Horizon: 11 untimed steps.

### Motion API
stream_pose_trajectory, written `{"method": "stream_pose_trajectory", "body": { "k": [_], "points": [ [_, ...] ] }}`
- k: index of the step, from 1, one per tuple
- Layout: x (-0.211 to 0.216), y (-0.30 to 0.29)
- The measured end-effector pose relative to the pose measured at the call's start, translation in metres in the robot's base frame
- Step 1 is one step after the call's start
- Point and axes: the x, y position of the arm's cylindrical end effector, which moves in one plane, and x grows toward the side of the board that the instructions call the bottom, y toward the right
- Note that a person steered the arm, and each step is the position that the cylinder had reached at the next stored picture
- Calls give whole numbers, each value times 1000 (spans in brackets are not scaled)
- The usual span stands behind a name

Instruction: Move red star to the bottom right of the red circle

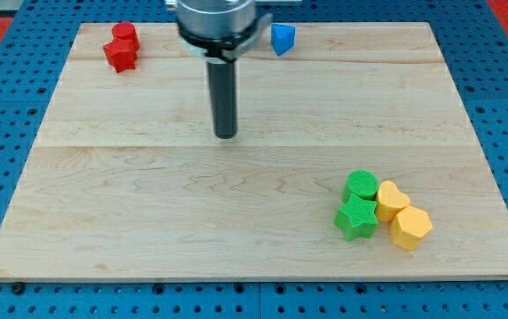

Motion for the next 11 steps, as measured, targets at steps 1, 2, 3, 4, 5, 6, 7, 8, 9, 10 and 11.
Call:
{"method": "stream_pose_trajectory", "body": {
  "k": [1,2,3,4,5,6,7,8,9,10,11],
  "points": [
    [6,-63],
    [6,-132],
    [-11,-214],
    [-78,-242],
    [-108,-242],
    [-139,-171],
    [-142,-113],
    [-142,-111],
    [-147,-152],
    [-154,-220],
    [-156,-247]
  ]
}}
